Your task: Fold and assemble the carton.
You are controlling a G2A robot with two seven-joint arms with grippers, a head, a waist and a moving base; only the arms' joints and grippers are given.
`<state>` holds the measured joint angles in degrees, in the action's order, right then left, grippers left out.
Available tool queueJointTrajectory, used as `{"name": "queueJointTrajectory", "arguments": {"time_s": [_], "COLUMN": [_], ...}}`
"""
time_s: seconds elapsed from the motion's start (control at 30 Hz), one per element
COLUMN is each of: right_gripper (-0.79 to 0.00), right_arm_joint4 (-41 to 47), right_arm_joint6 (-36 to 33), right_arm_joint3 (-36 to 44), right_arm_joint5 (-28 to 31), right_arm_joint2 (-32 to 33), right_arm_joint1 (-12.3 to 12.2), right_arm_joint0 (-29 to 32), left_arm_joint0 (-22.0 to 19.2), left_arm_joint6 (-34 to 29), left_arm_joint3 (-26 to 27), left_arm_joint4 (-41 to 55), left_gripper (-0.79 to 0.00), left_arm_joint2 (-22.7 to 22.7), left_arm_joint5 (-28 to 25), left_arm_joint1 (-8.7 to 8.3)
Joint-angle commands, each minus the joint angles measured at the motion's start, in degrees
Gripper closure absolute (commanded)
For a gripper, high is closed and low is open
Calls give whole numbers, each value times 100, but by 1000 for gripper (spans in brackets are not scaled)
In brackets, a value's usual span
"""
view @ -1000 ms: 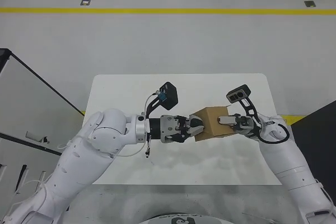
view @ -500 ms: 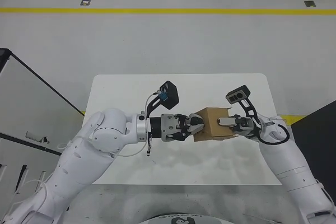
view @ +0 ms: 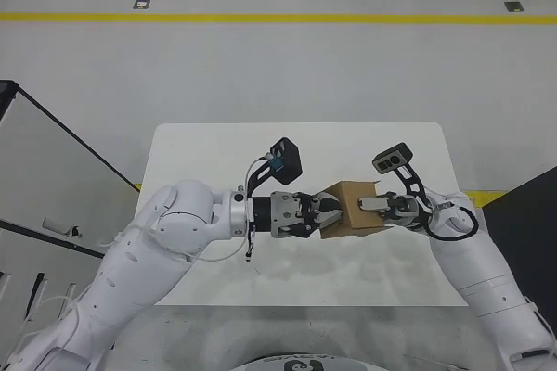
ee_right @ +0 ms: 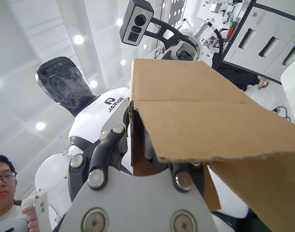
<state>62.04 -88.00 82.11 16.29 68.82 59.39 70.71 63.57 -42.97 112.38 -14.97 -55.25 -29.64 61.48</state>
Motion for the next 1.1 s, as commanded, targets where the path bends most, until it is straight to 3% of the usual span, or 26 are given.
{"name": "queueJointTrajectory", "arguments": {"time_s": [0.0, 0.77, 1.07], "right_gripper": [0, 0, 0], "right_arm_joint4": [-10, -67, -151], "right_arm_joint6": [0, 0, 0], "right_arm_joint3": [0, 165, 222], "right_arm_joint5": [0, 0, 0], "right_arm_joint2": [-3, 73, 72], "right_arm_joint1": [-3, -30, -21], "right_arm_joint0": [1, 97, 118], "left_arm_joint0": [-15, 169, 147], "left_arm_joint6": [-7, -32, -64], "left_arm_joint3": [-9, 170, 124], "left_arm_joint4": [10, -37, 51], "left_gripper": [0, 0, 0], "left_arm_joint2": [11, -384, -220], "left_arm_joint5": [7, 63, -30], "left_arm_joint1": [3, -81, -64]}}
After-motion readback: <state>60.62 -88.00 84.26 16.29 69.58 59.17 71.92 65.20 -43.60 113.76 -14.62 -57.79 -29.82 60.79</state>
